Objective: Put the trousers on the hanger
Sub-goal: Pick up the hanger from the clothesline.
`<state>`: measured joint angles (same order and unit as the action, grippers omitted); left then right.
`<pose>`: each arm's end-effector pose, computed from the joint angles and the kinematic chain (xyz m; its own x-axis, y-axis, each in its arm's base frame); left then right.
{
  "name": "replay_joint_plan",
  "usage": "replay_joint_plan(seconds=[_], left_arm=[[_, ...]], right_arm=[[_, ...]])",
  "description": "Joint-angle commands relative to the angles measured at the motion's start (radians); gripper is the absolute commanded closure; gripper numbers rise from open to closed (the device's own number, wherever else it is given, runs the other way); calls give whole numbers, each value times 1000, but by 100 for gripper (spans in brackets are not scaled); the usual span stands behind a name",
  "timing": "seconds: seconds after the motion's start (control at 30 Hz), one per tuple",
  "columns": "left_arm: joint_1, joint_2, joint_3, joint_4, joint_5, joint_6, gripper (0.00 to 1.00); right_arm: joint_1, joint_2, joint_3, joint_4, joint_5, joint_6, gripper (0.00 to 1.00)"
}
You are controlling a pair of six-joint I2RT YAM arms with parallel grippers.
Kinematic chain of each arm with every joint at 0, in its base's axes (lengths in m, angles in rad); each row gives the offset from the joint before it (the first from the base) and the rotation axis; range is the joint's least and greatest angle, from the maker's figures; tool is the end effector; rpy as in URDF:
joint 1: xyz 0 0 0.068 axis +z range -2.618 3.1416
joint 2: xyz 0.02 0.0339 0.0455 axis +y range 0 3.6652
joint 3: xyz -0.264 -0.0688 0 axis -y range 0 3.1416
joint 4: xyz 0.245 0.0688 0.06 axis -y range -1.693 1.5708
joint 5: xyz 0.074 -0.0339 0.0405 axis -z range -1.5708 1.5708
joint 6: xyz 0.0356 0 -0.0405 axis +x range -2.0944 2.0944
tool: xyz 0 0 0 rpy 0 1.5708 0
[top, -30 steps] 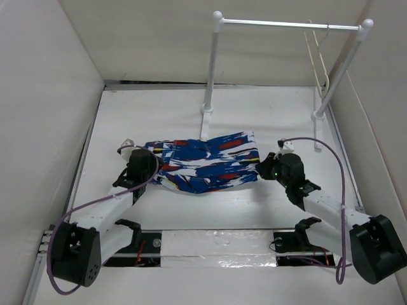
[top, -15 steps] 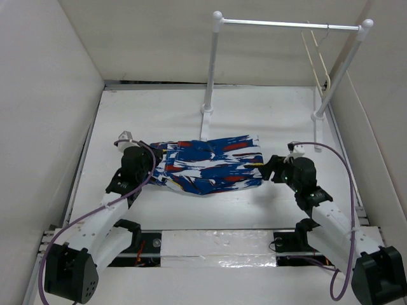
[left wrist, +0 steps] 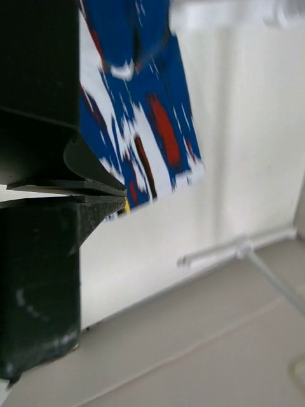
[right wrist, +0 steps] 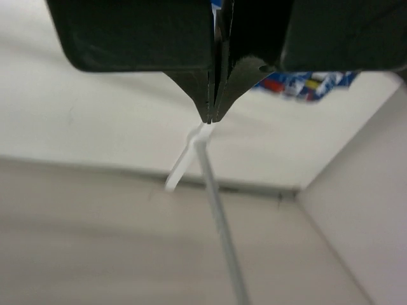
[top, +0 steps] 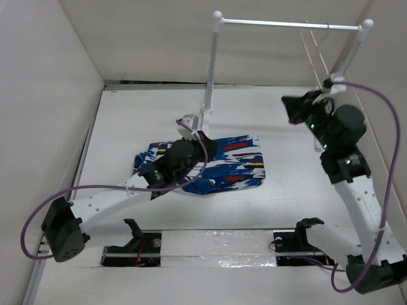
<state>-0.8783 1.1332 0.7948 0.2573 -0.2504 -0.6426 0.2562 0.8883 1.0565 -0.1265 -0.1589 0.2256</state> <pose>0.1774 -0.2001 0.3191 -0.3938 -0.4347 -0.8099 0.4397 0.6847 -0.5812 0.1863 0.0546 0.4231 -0.0509 0.2150 -0.9753 -0.4020 0.8896 0.2171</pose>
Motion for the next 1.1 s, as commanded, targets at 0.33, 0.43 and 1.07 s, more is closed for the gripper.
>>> replay_joint_plan(seconds=[0.33, 0.43, 1.07], left_arm=[[-206, 51, -29, 234, -147, 287, 90], [-215, 43, -17, 203, -147, 307, 84], [-185, 53, -63, 212, -95, 259, 79]], right_arm=[[-377, 475, 772, -363, 58, -200, 22], [-429, 543, 780, -348, -37, -171, 21], [-408, 569, 603, -279, -51, -163, 59]])
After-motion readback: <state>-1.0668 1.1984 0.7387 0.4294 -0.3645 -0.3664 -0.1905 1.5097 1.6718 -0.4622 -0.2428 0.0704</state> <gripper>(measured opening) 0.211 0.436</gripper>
